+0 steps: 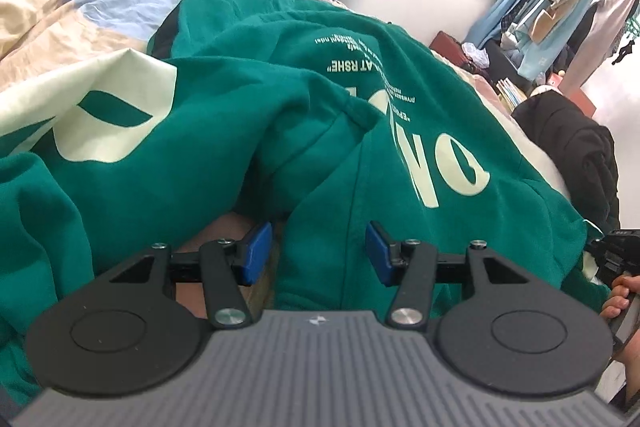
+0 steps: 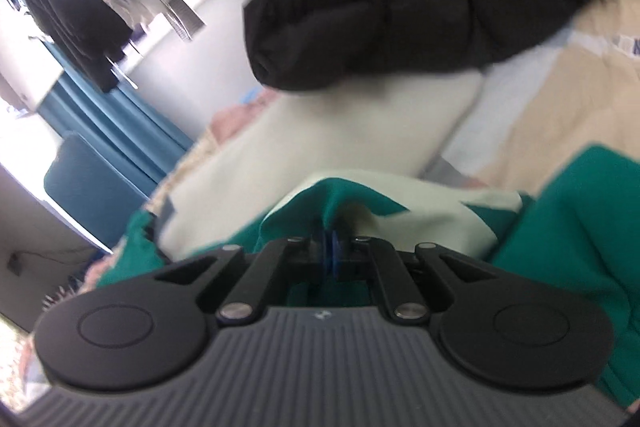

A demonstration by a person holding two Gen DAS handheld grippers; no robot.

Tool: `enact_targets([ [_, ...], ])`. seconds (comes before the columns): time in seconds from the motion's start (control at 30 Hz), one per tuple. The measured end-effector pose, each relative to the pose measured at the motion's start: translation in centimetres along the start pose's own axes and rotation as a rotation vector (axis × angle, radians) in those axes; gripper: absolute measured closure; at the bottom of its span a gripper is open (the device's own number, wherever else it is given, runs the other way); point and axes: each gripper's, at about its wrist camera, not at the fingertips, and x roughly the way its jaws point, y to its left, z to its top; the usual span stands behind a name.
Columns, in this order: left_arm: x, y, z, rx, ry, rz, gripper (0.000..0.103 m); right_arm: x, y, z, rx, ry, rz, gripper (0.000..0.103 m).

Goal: Fold large clothes

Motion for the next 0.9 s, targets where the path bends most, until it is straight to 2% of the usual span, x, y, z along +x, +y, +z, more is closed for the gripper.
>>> enact_targets([
  [0.1,0.1,0.1,-0.6,-0.010,0.027,-0.014,0.045,-0.6,0.7,-1.2,-0.037,0.056,-0.004,0.088],
  [0.13,0.1,0.0,-0.8,-0.007,0.037,-0.021,0.045,-1.0,0.9,-1.5,-0.047,0.075,-0.002,0.077],
  [0.17,0.1,-0.1,-0.9,0.000,0.045,-0.026,0.045,-1.3,1.2,-2.0,-0.059,0.093,0.001,0.053],
  [0.23,0.1,-0.5,-1.3,0.028,0.047,-0.032,0.044,-2.4,1.6,-3.4,-0.084,0.123,0.039,0.026],
  [0.27,0.3,-0.6,-1.4,0.044,0.057,-0.039,0.038,-2.7,1.8,-4.3,-0.088,0.142,0.077,0.022],
  [0.3,0.5,-0.7,-1.4,0.058,0.067,-0.046,0.033,-3.0,1.9,-4.9,-0.088,0.185,0.122,0.022],
  [0.37,0.8,-0.9,-1.6,0.068,0.074,-0.047,0.031,-2.9,2.6,-6.1,-0.085,0.309,0.220,0.022],
  [0.43,1.2,-0.9,-1.7,0.071,0.092,-0.041,0.029,-2.9,3.5,-7.6,-0.097,0.391,0.307,0.023],
  [0.5,1.7,-0.6,-1.6,0.056,0.115,-0.033,0.028,-2.4,4.7,-9.1,-0.148,0.467,0.346,0.022],
  [0.6,2.9,0.4,-1.4,0.003,0.166,-0.074,0.028,-0.8,6.3,-11.3,-0.255,0.576,0.355,0.022],
  [0.73,4.0,1.0,-1.4,-0.040,0.210,-0.104,0.028,1.2,7.0,-13.3,-0.336,0.651,0.359,0.022],
  [0.8,4.1,1.0,-1.4,-0.036,0.222,-0.126,0.028,1.2,7.0,-13.3,-0.340,0.669,0.369,0.022],
  [0.9,3.9,0.5,-1.3,-0.020,0.222,-0.155,0.027,0.5,5.9,-12.5,-0.271,0.670,0.357,0.024],
])
